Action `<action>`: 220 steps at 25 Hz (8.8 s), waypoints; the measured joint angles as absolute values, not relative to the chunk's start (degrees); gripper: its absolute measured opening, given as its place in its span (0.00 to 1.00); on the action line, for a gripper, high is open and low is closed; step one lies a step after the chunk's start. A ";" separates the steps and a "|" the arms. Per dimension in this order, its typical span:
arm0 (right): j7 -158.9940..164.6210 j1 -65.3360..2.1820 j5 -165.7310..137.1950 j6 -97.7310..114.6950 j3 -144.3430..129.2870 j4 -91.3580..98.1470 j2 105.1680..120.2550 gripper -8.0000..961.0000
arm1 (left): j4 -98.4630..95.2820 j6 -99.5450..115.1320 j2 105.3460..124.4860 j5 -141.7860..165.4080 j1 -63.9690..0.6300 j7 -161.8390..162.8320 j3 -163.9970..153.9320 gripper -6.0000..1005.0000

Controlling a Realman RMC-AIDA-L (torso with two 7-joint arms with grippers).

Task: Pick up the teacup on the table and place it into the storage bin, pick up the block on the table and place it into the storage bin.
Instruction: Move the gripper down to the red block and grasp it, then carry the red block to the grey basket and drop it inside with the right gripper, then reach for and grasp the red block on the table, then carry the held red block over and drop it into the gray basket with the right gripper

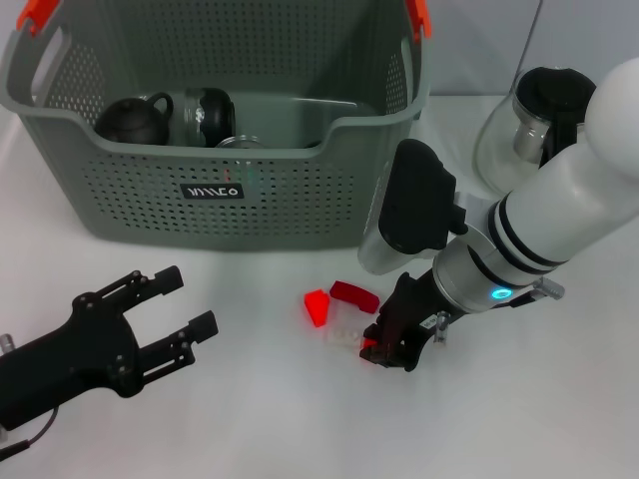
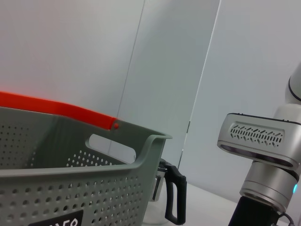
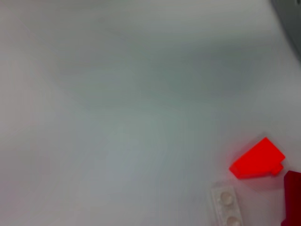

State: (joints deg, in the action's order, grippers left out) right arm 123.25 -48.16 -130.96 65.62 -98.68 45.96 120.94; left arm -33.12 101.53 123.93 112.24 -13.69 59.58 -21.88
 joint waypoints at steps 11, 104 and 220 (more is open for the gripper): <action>123.92 -48.13 -130.96 65.61 -98.76 45.96 120.86 0.23 | -33.03 101.42 124.01 112.23 -13.71 59.55 -21.88 0.75; 125.78 -46.15 -141.26 103.30 -72.45 75.66 120.33 0.65 | -31.04 101.33 123.48 112.58 -14.03 59.38 -12.22 0.75; 133.62 -70.92 -136.96 51.46 -74.77 40.50 120.59 0.26 | -30.71 100.10 123.93 112.21 -14.24 59.68 -12.21 0.75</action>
State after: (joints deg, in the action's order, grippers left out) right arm 133.62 -70.92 -136.96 51.46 -74.77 40.50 120.59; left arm -30.71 100.10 123.93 112.21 -14.24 59.68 -12.21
